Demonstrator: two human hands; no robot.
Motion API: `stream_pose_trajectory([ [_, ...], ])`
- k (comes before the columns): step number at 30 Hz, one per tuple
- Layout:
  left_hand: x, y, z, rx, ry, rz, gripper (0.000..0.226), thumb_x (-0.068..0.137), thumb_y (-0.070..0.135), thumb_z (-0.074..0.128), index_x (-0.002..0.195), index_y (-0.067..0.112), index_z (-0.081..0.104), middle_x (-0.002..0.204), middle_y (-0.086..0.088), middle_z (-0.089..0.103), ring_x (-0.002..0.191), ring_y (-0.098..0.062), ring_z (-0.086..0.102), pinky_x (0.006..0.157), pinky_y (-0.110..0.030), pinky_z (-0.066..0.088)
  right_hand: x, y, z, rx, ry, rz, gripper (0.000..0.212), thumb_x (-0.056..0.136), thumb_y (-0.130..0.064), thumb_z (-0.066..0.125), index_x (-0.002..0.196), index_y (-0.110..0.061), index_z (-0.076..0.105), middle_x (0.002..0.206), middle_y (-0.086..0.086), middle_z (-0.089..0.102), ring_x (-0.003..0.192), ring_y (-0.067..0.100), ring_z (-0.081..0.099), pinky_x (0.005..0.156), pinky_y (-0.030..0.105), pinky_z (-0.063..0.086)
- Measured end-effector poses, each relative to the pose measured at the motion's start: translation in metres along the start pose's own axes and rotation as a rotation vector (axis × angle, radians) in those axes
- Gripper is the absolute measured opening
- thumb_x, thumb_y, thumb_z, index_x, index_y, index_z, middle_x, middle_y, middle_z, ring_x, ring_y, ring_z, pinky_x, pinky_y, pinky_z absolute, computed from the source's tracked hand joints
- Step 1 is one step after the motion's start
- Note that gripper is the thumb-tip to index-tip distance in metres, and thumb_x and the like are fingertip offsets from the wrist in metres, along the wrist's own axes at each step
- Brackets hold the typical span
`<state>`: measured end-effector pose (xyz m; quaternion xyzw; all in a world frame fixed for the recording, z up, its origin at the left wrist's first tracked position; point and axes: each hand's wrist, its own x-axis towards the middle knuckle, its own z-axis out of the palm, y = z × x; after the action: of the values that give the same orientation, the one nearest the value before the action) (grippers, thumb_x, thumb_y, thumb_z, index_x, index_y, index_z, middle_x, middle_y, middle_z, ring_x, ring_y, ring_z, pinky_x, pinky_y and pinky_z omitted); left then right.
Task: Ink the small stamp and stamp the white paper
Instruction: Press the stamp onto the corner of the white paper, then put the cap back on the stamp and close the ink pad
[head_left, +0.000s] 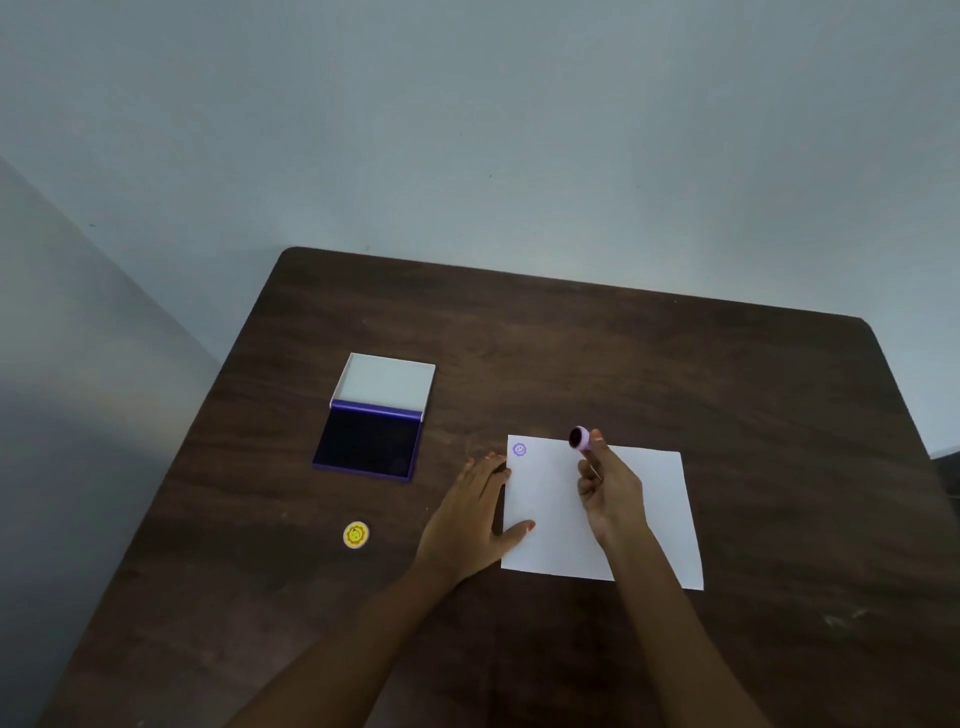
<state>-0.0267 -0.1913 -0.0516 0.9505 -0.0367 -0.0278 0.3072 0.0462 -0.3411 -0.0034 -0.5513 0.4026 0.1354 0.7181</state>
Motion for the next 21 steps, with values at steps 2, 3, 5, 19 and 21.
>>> stream_pose_trajectory([
  [2,-0.002,0.003,-0.006,-0.089,0.005,-0.019,0.062,0.083,0.048,0.055,0.133,0.018,0.033,0.147,-0.002,0.032,0.135,-0.017,0.028,0.106,-0.023,0.013,-0.008,0.000,0.003,-0.037,-0.007,-0.030,0.020,0.076,-0.028,0.070,0.086,-0.014,0.061,0.103,0.007,0.058,0.088,0.019,0.056,0.081,0.028,0.045],
  [3,-0.003,0.004,-0.010,-0.132,0.022,-0.028,0.058,0.085,0.043,0.055,0.132,0.018,0.034,0.147,-0.003,0.033,0.134,-0.016,0.028,0.106,-0.022,0.014,-0.012,0.000,0.005,-0.055,-0.019,-0.045,0.017,0.076,-0.027,0.070,0.084,-0.015,0.061,0.104,0.006,0.057,0.092,0.019,0.055,0.085,0.030,0.043],
  [5,-0.007,0.004,-0.020,-0.176,0.090,-0.049,0.048,0.087,0.033,0.055,0.130,0.017,0.039,0.145,-0.004,0.036,0.134,-0.015,0.028,0.107,-0.022,0.015,-0.021,0.002,0.009,-0.085,-0.057,-0.079,0.015,0.076,-0.026,0.070,0.085,-0.015,0.063,0.102,0.003,0.057,0.095,0.018,0.054,0.087,0.031,0.042],
  [19,-0.098,-0.079,-0.087,0.073,0.140,-0.227,0.051,0.080,0.036,0.064,0.125,0.022,0.044,0.132,-0.003,0.045,0.121,-0.018,0.038,0.097,-0.028,0.031,-0.092,0.076,0.068,-0.299,-0.351,-0.246,0.026,0.081,-0.018,0.065,0.106,-0.012,0.063,0.103,0.008,0.069,0.098,0.020,0.064,0.095,0.038,0.049],
  [21,-0.102,-0.082,-0.085,0.044,0.140,-0.224,0.048,0.082,0.030,0.062,0.126,0.019,0.045,0.131,-0.006,0.045,0.118,-0.019,0.040,0.097,-0.028,0.034,-0.100,0.086,0.073,-0.309,-0.370,-0.242,0.021,0.080,-0.017,0.066,0.101,-0.015,0.065,0.100,0.006,0.070,0.096,0.019,0.065,0.093,0.037,0.049],
])
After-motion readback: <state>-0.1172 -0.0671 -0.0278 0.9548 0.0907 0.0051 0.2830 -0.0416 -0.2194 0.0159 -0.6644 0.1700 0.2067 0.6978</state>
